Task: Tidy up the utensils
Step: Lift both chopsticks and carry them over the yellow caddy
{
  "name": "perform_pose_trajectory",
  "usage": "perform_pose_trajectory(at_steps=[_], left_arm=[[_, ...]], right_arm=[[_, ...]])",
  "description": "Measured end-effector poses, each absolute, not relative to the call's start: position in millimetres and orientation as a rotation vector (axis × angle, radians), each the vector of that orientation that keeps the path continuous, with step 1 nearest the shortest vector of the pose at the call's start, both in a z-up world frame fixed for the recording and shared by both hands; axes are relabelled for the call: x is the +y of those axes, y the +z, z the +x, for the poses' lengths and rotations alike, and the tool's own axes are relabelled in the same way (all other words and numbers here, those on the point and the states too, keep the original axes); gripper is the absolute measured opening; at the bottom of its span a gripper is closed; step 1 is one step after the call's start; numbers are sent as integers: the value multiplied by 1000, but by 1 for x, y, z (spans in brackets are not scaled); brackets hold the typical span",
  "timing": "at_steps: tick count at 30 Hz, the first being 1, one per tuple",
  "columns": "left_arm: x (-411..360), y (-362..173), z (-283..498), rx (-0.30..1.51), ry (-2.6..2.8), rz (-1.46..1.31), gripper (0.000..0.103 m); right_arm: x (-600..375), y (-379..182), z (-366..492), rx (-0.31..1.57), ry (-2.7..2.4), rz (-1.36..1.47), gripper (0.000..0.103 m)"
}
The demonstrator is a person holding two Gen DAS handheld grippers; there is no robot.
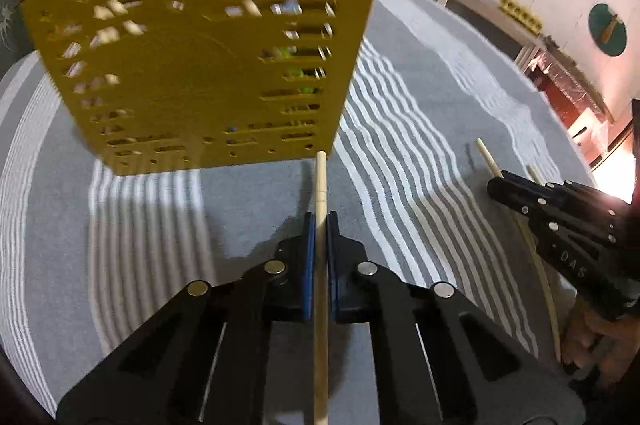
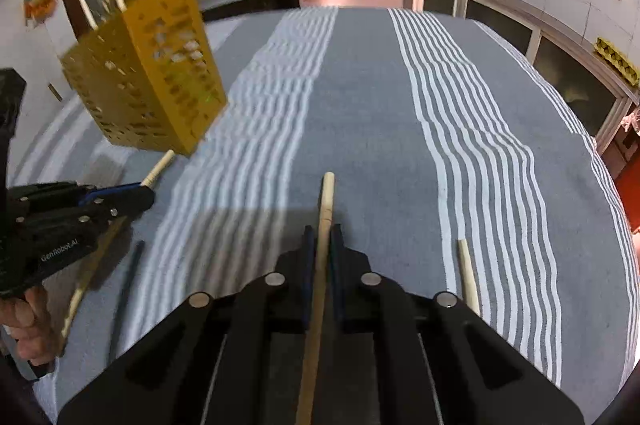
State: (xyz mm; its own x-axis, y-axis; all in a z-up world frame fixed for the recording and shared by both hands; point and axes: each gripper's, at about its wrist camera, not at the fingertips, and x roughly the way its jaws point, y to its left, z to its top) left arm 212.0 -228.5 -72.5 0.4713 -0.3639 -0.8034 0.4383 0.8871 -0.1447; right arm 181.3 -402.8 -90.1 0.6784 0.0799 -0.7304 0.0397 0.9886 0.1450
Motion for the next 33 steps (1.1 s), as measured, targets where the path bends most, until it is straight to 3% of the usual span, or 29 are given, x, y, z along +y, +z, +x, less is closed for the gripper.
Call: perform_pose_trajectory(at_steps=[16, 33], left_arm=[[-145, 27, 157, 657, -569, -47, 4], [-117, 74, 131, 467, -557, -37, 4]], right_arm=[[-382, -3, 122, 487, 120, 211, 6], [-358, 38, 100, 354, 133, 147, 6]])
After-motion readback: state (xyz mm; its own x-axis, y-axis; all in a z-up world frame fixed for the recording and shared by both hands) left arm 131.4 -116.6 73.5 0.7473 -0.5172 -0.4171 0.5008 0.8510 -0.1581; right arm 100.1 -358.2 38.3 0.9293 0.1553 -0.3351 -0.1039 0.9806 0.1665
